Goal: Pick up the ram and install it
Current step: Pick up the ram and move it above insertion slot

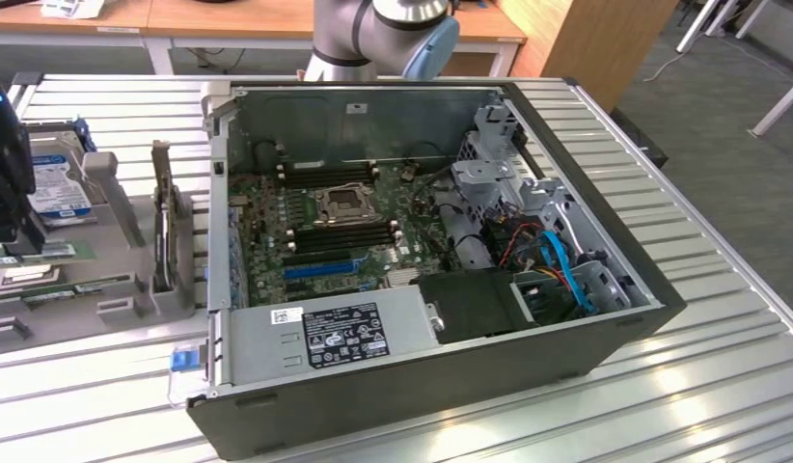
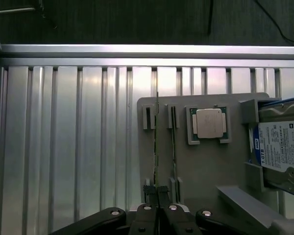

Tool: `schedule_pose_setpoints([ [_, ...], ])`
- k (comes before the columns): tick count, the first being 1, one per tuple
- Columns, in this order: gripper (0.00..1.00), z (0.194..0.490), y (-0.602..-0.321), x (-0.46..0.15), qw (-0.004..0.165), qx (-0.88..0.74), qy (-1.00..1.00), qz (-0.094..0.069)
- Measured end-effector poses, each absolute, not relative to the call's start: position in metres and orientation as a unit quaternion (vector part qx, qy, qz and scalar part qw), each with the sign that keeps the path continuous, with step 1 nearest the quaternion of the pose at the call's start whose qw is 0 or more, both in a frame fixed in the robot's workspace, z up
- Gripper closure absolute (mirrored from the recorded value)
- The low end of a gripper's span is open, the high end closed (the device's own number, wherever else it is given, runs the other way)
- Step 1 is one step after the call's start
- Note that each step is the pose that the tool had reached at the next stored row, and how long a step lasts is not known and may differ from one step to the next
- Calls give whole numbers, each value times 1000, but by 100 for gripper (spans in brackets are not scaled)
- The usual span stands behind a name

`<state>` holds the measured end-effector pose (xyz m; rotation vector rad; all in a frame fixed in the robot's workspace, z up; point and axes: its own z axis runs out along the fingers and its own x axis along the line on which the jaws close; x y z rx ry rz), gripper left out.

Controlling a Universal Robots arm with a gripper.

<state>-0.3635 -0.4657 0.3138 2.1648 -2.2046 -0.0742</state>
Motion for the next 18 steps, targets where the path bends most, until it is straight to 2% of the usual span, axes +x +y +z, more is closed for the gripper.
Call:
schedule_pose_setpoints([
  [18, 88, 355, -466, -363, 26, 702, -711, -24],
])
